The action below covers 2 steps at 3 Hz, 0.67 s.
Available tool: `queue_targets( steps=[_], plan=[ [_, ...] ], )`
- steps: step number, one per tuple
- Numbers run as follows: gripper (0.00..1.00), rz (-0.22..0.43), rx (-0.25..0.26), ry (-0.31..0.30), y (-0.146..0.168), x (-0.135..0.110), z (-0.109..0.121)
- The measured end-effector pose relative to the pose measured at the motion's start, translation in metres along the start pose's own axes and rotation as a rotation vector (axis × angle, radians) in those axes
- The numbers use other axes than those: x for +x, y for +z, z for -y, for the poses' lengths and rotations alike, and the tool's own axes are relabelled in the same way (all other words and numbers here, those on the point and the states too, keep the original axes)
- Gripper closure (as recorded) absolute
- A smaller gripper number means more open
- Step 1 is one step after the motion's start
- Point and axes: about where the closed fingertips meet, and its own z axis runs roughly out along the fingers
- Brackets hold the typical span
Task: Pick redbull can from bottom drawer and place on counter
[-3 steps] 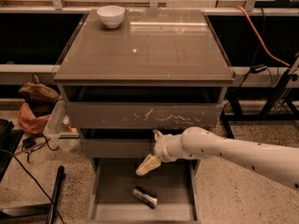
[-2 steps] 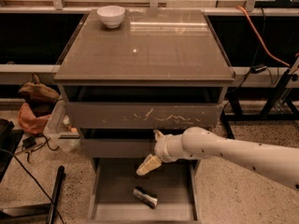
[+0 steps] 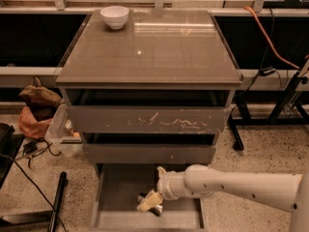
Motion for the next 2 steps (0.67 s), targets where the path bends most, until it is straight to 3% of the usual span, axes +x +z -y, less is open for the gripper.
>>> queue_targets(
  steps=[1,2],
  plan=[
    [0.0,-0.02,0.025,0.075,0.028,0.055,-0.01],
    [0.0,0.008,0.038,0.096,0.069,0.091,0.007]
  ],
)
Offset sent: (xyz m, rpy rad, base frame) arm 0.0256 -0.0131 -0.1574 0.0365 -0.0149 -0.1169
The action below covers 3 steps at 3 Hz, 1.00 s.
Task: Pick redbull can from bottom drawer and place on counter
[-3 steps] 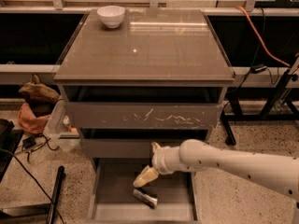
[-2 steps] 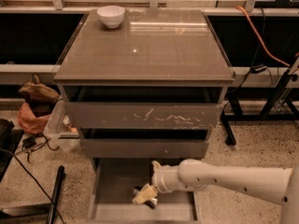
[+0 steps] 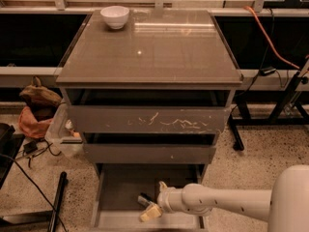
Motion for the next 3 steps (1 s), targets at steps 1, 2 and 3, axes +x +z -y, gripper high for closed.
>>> queue_targets(
  steps=[1,2,3],
  plan=[
    [0.0,0.0,0.0,0.0,0.0,0.0,0.0],
    [0.0,0.008,0.011,0.017,0.024,0.017,0.012],
    [0.0,0.041,0.043,0.031,0.064,0.04,0.035]
  ],
)
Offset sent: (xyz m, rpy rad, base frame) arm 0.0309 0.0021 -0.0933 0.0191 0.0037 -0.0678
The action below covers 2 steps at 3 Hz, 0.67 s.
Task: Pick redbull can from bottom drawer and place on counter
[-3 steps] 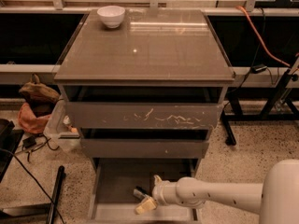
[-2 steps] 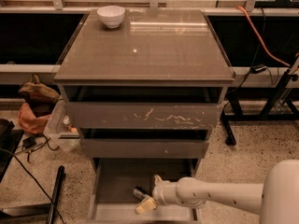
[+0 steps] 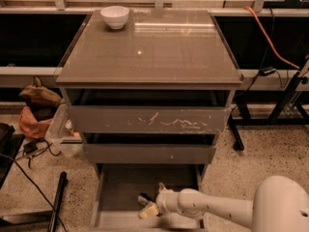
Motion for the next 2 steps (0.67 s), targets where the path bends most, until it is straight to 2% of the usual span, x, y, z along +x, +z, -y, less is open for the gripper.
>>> queue_targets(
  steps=[2],
  plan=[
    [0.0,-0.003,0.033,0.013,0.046,0.035,0.025]
  ],
)
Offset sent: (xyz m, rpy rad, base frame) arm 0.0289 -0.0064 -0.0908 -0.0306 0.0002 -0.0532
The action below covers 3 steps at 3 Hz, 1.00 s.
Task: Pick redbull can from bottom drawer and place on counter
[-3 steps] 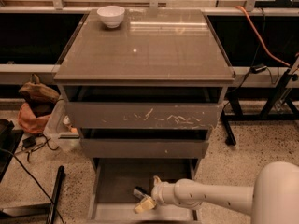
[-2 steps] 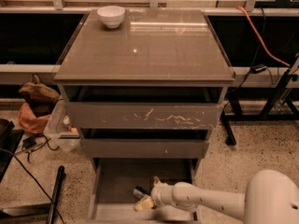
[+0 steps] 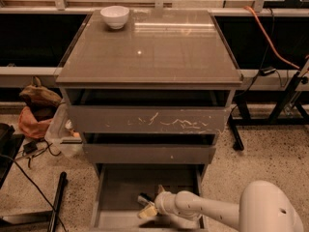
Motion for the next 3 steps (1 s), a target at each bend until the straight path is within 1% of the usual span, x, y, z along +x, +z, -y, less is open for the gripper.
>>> queue_targets(
  steps=[2,3],
  plan=[
    [0.0,-0.099,0.018,-0.025,0.019,0.019,0.003],
    [0.19,-0.104,0.018,-0.029,0.02,0.021,0.003]
  ],
)
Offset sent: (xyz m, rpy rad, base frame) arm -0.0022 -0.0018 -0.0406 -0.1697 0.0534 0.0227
